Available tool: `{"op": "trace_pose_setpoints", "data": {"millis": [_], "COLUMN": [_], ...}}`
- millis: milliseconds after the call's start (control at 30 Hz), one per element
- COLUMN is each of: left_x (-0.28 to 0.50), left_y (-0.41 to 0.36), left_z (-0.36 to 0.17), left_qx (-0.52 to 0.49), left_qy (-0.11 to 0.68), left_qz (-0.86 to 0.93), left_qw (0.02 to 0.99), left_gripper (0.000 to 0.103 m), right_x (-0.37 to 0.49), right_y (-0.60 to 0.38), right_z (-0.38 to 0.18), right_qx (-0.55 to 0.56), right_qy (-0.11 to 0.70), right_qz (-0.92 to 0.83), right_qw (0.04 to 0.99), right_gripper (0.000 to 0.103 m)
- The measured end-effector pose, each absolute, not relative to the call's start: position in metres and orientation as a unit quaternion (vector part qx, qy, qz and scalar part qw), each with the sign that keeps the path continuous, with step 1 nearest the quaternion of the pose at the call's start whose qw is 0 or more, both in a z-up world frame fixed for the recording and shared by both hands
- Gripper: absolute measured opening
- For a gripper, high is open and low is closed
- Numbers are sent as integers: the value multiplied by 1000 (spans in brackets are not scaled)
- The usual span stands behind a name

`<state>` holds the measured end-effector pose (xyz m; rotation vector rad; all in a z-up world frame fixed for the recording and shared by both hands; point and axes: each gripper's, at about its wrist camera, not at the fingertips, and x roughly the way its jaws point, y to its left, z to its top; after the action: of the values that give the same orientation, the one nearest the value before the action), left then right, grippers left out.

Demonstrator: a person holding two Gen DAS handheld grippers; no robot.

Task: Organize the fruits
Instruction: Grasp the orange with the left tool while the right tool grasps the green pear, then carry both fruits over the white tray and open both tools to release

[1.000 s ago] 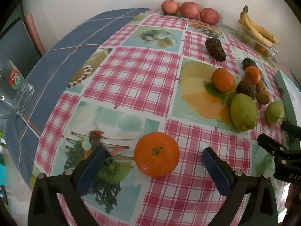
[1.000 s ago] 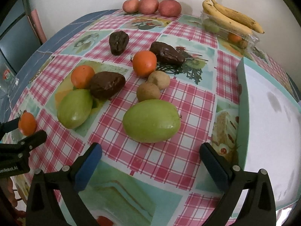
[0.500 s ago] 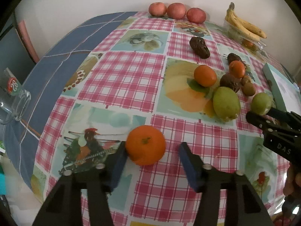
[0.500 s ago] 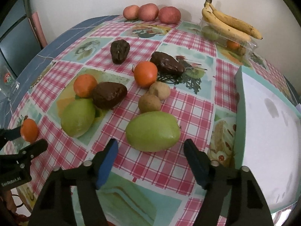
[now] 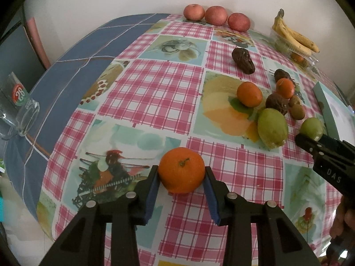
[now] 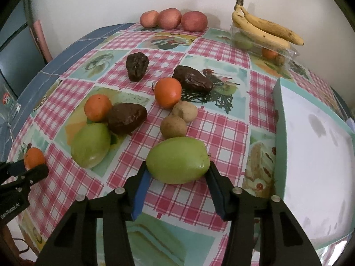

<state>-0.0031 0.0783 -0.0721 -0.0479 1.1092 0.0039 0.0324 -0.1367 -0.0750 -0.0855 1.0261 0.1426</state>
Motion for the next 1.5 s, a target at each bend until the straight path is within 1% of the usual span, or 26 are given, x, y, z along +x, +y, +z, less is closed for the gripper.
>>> {"op": "trace_pose_setpoints", "data": {"millis": [200,367,467,567,667,733,800,967,1167,1500], "left_x": [2,15,23,31,40,46,52,66,77,80], "left_y": [79,88,88,86,82,74,62,17,-58,-183], "left_z": [-73,-71,-68,-59,-41,-25,-10,15,20,6], "left_qx": [-25,-61,-66,-76,-92,-99,-98,-89,-63,-17], "left_qy": [528,536,543,539,531,520,509,489,491,503], "left_qz": [1,-1,9,14,17,11,1,-38,-106,-212], "left_qw": [849,842,837,839,842,848,855,867,862,838], "left_gripper": [40,39,39,39,39,39,39,39,39,39], "right_x": [29,28,29,29,31,33,35,38,34,25], "right_y": [-135,-134,-135,-135,-139,-148,-160,-191,-250,-359], "right_z": [-76,-75,-74,-72,-58,-46,-34,-10,11,-7], "right_qx": [-38,-32,-19,-15,-7,18,44,53,85,120], "right_qy": [485,484,486,487,473,466,458,444,426,450], "right_qz": [53,46,39,48,45,34,24,-22,-72,-190], "right_qw": [872,873,873,872,880,884,887,894,898,864], "right_gripper": [52,52,52,52,52,52,52,52,52,52]}}
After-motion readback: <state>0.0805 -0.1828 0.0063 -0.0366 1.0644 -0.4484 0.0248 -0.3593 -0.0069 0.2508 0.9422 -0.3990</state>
